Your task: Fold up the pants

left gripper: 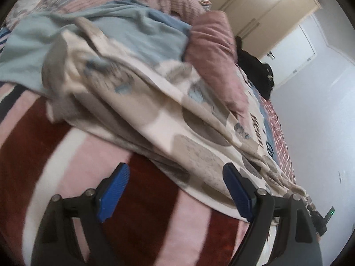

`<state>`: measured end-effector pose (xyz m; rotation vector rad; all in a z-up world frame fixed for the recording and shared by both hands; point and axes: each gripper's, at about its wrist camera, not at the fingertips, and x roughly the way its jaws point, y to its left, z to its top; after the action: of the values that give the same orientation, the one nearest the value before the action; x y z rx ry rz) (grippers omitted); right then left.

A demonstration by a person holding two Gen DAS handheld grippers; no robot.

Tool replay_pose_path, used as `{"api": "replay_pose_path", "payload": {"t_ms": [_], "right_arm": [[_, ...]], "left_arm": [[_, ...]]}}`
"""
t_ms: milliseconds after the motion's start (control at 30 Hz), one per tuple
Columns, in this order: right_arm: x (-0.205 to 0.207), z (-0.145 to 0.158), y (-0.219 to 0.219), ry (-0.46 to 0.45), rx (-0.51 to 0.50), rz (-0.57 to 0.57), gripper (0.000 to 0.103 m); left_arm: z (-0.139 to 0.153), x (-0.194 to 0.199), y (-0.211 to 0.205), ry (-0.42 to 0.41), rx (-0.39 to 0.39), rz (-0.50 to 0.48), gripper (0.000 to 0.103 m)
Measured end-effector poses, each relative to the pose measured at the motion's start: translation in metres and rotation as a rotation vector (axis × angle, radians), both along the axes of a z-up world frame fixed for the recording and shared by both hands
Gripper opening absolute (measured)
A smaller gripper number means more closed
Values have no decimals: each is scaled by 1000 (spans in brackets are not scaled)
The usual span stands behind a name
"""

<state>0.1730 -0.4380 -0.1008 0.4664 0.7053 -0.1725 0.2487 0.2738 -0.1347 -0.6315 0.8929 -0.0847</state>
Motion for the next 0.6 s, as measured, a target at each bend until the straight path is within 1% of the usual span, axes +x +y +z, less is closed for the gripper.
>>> {"api": "replay_pose_path", "payload": {"t_ms": [33,133,267,367,433,467,500,533,567,600], "right_arm": [[-13,1,-13,8,-12,-19,7],[-45,-4,-50,43,17,-66,7],[-77,-16,-87,71,-5,-133,7],[-92,-27,-104,84,33,-166,8],[-95,-39,-105,121,37,-142,12],[-95,-41,-102,138,18,-128,17],[-97,-40,-99,149,-20,-114,18],[-100,-37,-95,148,-54,-105,30],[-104,-34,-93,141,-78,-100,46],[-108,-28,-90,130,-102,-94,52]], "left_arm": [[4,-3,-7,-4,7,-12,83],[10,-7,-23,-5,12,-32,83],[14,-4,-42,-2,23,-55,83],[15,3,-57,4,41,-75,83],[15,9,-67,7,35,-94,83],[16,12,-72,6,36,-104,83],[17,14,-77,5,42,-116,83],[20,18,-86,4,58,-138,83],[22,21,-93,1,70,-155,83],[24,23,-100,-4,80,-173,83]]}}
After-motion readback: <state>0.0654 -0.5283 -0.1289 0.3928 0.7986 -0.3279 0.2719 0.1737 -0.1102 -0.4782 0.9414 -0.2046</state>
